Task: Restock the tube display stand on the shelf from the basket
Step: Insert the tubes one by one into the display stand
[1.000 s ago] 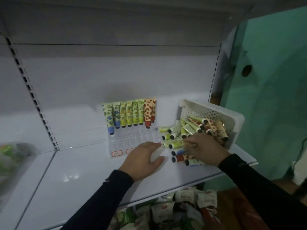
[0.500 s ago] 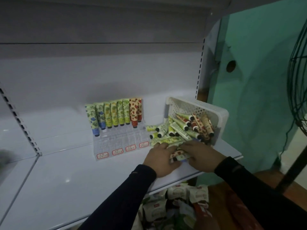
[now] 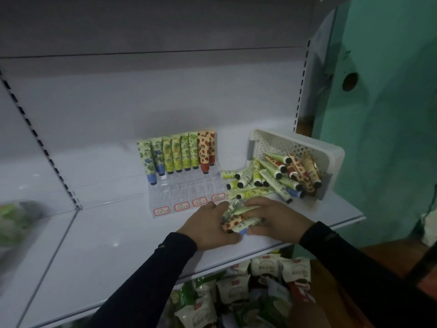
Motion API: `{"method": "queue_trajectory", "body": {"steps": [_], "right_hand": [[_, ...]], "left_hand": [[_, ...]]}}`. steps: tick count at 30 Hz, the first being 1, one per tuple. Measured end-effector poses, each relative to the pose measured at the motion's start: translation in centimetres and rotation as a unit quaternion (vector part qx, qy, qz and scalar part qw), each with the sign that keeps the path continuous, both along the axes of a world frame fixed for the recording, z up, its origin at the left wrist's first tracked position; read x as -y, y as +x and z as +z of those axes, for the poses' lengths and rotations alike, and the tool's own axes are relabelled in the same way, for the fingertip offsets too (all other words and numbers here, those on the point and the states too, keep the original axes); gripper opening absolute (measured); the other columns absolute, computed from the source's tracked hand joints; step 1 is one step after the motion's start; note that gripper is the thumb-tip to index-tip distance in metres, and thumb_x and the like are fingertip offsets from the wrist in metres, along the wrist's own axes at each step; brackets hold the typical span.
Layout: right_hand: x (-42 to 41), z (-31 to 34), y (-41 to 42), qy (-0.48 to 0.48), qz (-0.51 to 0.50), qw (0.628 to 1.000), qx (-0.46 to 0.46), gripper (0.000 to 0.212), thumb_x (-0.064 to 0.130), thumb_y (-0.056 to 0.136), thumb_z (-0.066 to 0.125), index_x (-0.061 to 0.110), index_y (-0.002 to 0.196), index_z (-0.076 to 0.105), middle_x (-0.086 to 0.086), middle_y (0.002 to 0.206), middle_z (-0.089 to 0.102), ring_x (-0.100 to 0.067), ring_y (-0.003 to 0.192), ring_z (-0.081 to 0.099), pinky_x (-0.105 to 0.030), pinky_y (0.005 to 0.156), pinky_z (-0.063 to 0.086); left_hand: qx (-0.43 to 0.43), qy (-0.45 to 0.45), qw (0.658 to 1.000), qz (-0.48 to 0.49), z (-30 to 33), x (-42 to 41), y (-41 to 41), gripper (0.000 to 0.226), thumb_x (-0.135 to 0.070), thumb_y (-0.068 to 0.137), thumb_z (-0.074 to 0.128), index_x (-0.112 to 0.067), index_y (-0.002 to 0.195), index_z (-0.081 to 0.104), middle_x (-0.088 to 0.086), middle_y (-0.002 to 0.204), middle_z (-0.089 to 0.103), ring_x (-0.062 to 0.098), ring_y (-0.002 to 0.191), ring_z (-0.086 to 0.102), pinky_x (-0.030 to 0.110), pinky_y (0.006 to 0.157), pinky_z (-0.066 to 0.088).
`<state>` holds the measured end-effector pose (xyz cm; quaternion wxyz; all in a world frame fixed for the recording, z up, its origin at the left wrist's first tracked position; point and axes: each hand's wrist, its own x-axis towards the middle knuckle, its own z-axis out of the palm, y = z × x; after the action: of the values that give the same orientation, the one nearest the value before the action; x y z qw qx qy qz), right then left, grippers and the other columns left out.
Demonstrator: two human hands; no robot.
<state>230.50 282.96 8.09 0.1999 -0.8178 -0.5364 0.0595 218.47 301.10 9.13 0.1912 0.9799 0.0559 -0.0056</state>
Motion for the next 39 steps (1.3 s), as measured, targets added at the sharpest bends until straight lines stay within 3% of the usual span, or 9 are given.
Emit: {"method": "queue_trajectory", "body": {"steps": [5,9,11,14,19,23,28,35,39], "right_hand": [[0.6,0.3,0.1,-0.034,-0.02,0.997,0.066,0.052,0.049,0.089,0.06,0.021,0.132,0.056,0.008,0.119,0.037,-0.008,0.114,0.038,-0.028,0.104,0.033],[1.1,1.1,0.3,-0.077,-0.039,0.995,0.05,0.048,0.049,0.09,0.058,0.017,0.126,0.059,0.002,0.122,0.049,-0.013,0.115,0.045,-0.022,0.099,0.033],[1.2,1.4,0.6,-0.094,-0.034,0.994,0.043,0.039,0.046,0.092,0.058,0.018,0.118,0.061,0.002,0.115,0.054,-0.015,0.109,0.048,-0.022,0.09,0.035],[1.5,1.9,1.1,-0.095,-0.02,0.995,0.024,0.035,0.045,0.092,0.058,0.029,0.123,0.058,0.014,0.107,0.046,-0.005,0.1,0.047,-0.022,0.088,0.037],[1.8,2.5,1.7,0.047,-0.073,0.996,-0.031,0.019,0.048,0.09,0.059,0.038,0.105,0.065,0.014,0.108,0.064,0.0,0.092,0.057,-0.015,0.077,0.044],[0.5,3.0,1.1,0.191,-0.129,0.967,-0.113,0.031,0.047,0.084,0.067,0.017,0.081,0.062,0.001,0.065,0.048,-0.009,0.057,0.046,-0.017,0.056,0.038],[-2.1,3.8,-0.2,0.272,-0.109,0.916,-0.273,0.037,0.034,0.086,0.07,-0.003,0.08,0.063,-0.002,0.058,0.055,-0.011,0.053,0.052,-0.024,0.056,0.044],[-6.3,4.7,-1.8,0.357,-0.113,0.846,-0.38,0.028,0.029,0.09,0.065,0.003,0.08,0.064,-0.011,0.061,0.059,-0.015,0.052,0.056,-0.025,0.053,0.049],[-8.6,5.0,-2.3,0.356,-0.07,0.829,-0.426,0.026,0.026,0.092,0.064,0.005,0.076,0.061,-0.013,0.073,0.057,-0.017,0.062,0.056,-0.027,0.06,0.052]], "left_hand": [[0.003,-0.035,0.999,0.008,-0.3,0.2,-0.3,0.083,-0.06,0.079,0.07,-0.023,0.144,0.033,0.004,0.129,0.05,0.022,0.112,0.05,0.034,0.09,0.045],[-0.022,-0.058,0.998,0.014,0.5,0.0,-0.4,0.094,-0.057,0.077,0.074,-0.019,0.149,0.028,0.003,0.146,0.045,0.022,0.125,0.049,0.029,0.09,0.043],[-0.03,-0.086,0.996,0.025,1.0,-0.2,-0.5,0.09,-0.051,0.076,0.077,-0.019,0.147,0.032,0.003,0.142,0.048,0.022,0.114,0.056,0.032,0.088,0.049],[-0.012,-0.116,0.993,0.025,1.1,-0.5,-0.7,0.059,-0.042,0.078,0.078,-0.021,0.125,0.05,-0.003,0.117,0.061,0.015,0.087,0.06,0.031,0.075,0.052],[0.058,-0.232,0.968,0.079,1.0,-1.3,-1.0,0.031,-0.025,0.077,0.077,-0.021,0.097,0.055,-0.003,0.085,0.064,0.01,0.064,0.059,0.022,0.052,0.047],[0.137,-0.353,0.917,0.123,1.8,-1.4,-1.1,0.03,-0.009,0.077,0.075,-0.015,0.096,0.053,0.004,0.08,0.062,0.01,0.054,0.056,0.023,0.046,0.044],[0.148,-0.478,0.858,0.113,1.7,-1.3,-1.6,0.046,-0.009,0.074,0.084,-0.011,0.11,0.056,0.012,0.102,0.072,0.019,0.074,0.066,0.033,0.06,0.055],[0.184,-0.566,0.797,0.102,0.7,-2.9,-2.2,0.053,-0.008,0.067,0.086,-0.004,0.112,0.059,0.013,0.104,0.073,0.024,0.084,0.069,0.033,0.065,0.054],[0.229,-0.554,0.792,0.116,0.9,-4.6,-2.8,0.057,-0.014,0.064,0.085,-0.007,0.115,0.06,0.011,0.105,0.073,0.024,0.088,0.069,0.036,0.072,0.056]]}}
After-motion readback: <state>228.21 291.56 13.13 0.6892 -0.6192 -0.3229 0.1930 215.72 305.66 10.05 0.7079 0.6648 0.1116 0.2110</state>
